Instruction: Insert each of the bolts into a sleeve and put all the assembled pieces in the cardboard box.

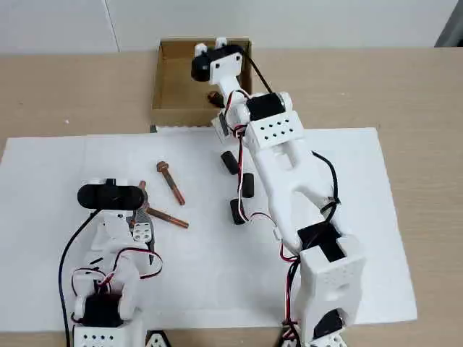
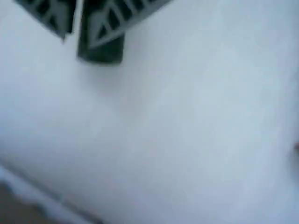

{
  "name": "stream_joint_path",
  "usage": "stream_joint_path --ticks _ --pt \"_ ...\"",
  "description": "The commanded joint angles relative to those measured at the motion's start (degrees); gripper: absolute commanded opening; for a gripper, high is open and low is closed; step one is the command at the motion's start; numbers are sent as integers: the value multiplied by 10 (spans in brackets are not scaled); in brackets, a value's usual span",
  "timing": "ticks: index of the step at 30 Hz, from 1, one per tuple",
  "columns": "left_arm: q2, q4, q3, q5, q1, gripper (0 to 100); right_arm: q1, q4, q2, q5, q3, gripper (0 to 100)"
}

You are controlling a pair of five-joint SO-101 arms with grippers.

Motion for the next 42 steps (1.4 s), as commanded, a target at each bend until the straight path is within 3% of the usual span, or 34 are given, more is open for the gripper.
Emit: stream_joint_path --ticks 1,10,25,42 --pt "-6 0 -3 -3 -3 6 -4 38 -33 -4 -36 7" --pt "-6 0 -3 -3 -3 6 -6 84 -32 27 -36 120" --pt "-6 0 -3 -3 -3 6 -27 116 30 62 -37 123" --pt "-6 0 -3 -3 -3 6 -28 58 98 86 -37 124"
